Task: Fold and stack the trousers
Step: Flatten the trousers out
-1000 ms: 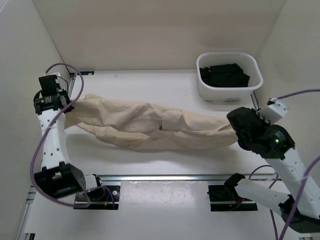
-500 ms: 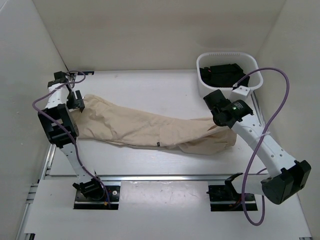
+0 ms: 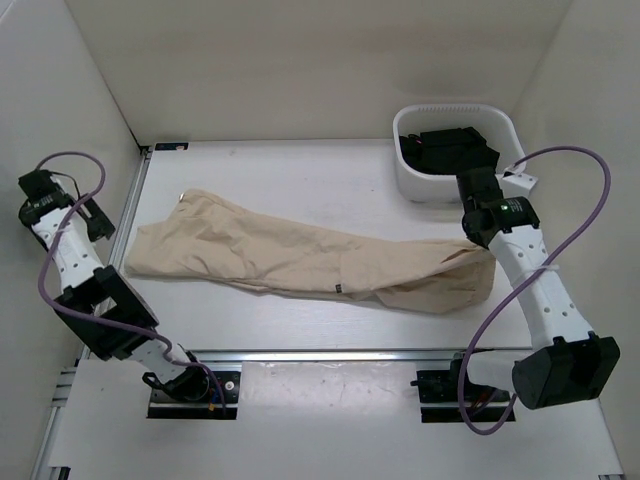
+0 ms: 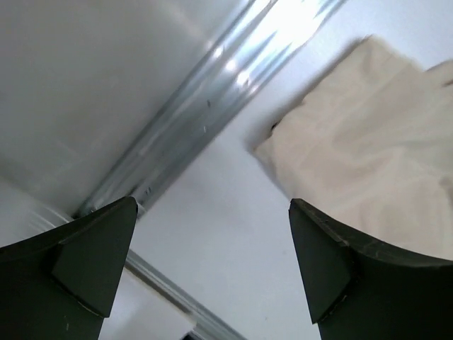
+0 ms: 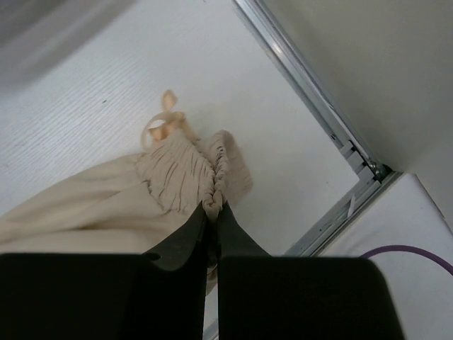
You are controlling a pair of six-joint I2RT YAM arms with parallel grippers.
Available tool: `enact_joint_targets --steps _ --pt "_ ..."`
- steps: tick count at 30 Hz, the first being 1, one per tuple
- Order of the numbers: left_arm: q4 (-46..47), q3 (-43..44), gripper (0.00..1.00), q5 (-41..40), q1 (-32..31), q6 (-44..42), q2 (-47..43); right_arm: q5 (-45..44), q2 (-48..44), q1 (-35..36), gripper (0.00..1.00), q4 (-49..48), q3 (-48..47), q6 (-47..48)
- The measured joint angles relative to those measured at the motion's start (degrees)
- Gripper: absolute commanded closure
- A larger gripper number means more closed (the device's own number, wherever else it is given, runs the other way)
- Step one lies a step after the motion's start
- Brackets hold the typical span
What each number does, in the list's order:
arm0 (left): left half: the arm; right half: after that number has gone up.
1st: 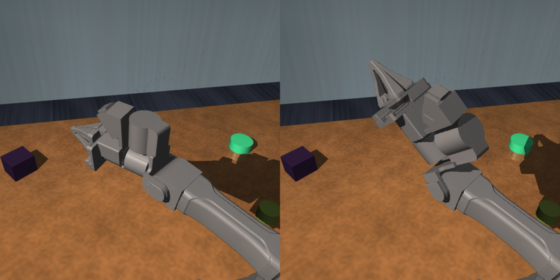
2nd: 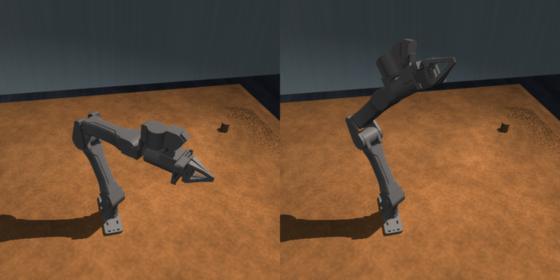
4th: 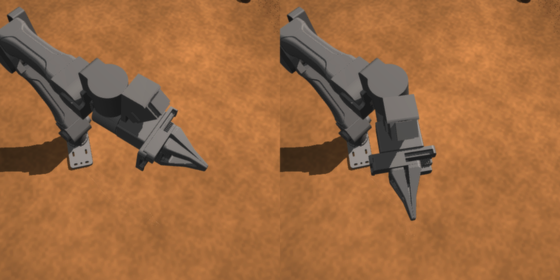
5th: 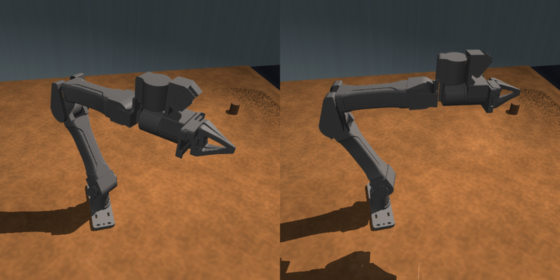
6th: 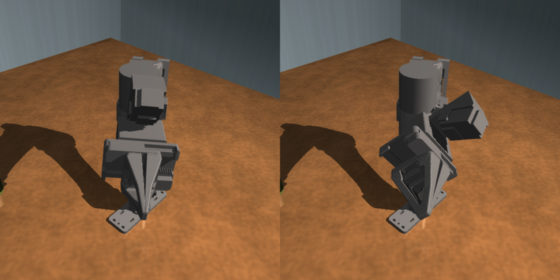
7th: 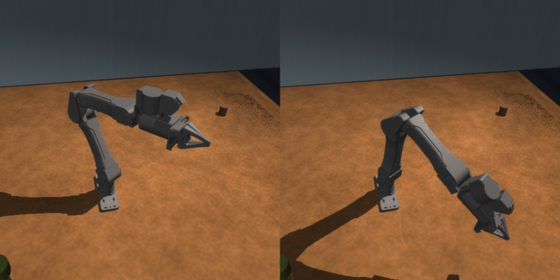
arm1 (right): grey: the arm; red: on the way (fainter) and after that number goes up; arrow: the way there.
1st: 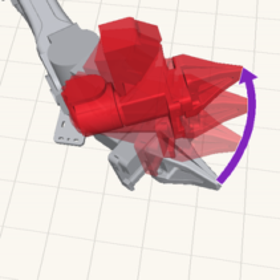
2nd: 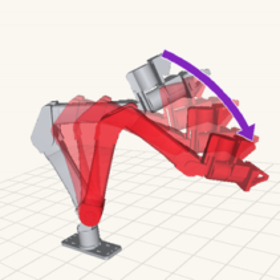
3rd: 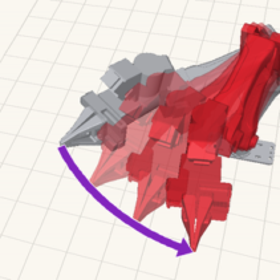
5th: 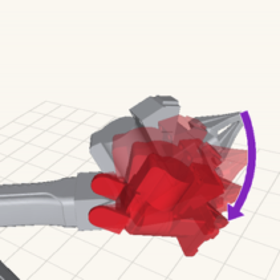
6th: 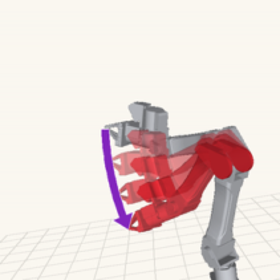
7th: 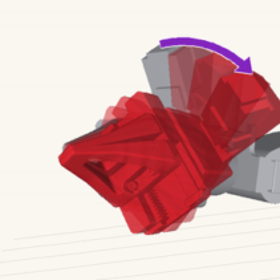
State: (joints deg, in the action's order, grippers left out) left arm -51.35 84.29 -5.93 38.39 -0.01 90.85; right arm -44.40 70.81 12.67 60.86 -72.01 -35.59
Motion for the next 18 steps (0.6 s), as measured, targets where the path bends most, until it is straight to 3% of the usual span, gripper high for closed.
enact_joint_targets --steps 3,6,11,16,17,18 --pt "0.37 -6.25 0.0 1.81 1.09 0.02 -0.61 3.08 0.46 -0.92 1.0 -1.31 -1.22 2.45" --pt "-0.55 -8.85 0.0 5.14 0.98 0.0 5.27 5.64 1.16 -0.92 1.0 -3.06 -1.66 3.85" --pt "-1.22 -5.77 0.0 11.85 0.87 0.02 17.31 8.13 1.68 -0.92 1.0 -4.42 -1.6 5.11" --pt "-0.33 -2.01 0.0 15.43 -0.72 0.02 19.26 8.83 1.68 -0.92 1.0 -5.57 -0.76 5.79" --pt "0.26 -1.64 0.04 15.41 -1.4 0.02 19.43 8.85 1.68 -0.92 1.0 -5.7 -0.39 5.84" --pt "0.9 -1.4 0.2 15.37 -2.34 0.0 19.82 8.9 1.68 -0.92 1.0 -5.75 -0.04 5.88"
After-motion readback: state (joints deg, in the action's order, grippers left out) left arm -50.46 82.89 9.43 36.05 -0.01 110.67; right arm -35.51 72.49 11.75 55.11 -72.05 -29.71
